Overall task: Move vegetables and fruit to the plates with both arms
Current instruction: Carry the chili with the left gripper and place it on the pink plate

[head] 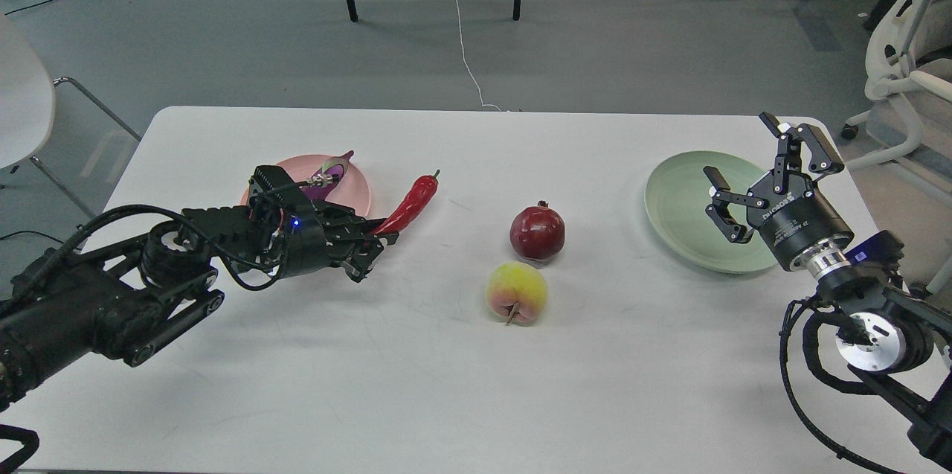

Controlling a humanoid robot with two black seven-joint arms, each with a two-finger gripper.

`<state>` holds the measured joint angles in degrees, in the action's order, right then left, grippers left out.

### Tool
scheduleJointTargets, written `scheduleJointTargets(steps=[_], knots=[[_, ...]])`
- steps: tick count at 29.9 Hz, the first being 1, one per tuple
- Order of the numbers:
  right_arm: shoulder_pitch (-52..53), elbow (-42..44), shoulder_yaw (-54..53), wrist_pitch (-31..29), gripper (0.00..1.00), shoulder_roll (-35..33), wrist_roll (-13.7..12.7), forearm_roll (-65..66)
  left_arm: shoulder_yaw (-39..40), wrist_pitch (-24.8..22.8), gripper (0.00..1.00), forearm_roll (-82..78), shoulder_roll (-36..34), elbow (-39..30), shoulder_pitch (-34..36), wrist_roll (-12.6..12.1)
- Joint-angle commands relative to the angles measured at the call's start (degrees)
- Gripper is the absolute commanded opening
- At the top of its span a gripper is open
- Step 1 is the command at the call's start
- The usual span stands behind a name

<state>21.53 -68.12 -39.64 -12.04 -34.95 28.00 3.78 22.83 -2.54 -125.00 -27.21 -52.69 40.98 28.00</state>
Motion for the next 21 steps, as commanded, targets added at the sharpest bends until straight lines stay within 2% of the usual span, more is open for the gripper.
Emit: scheduleJointTargets(steps=[1,10,21], knots=[[0.00,0.01,-0.08,0.00,0.99,0.06,0.00,0.00,2.04,0.08,0.11,0.00,-2.84,-1.72,-0.02,0.00],[-0.26,-0.08,-0.08,0.00,0.99,0.14,0.00,0.00,1.96,0.16,0.12,0.00,-7.77,-3.39,-1.51,0.00],[-0.35,-0.52,0.01,0.00,0.99,0.58,0.00,0.00,1.96,-0.01,0.18,0.00,-8.39,-3.30,-3.62,0.00]])
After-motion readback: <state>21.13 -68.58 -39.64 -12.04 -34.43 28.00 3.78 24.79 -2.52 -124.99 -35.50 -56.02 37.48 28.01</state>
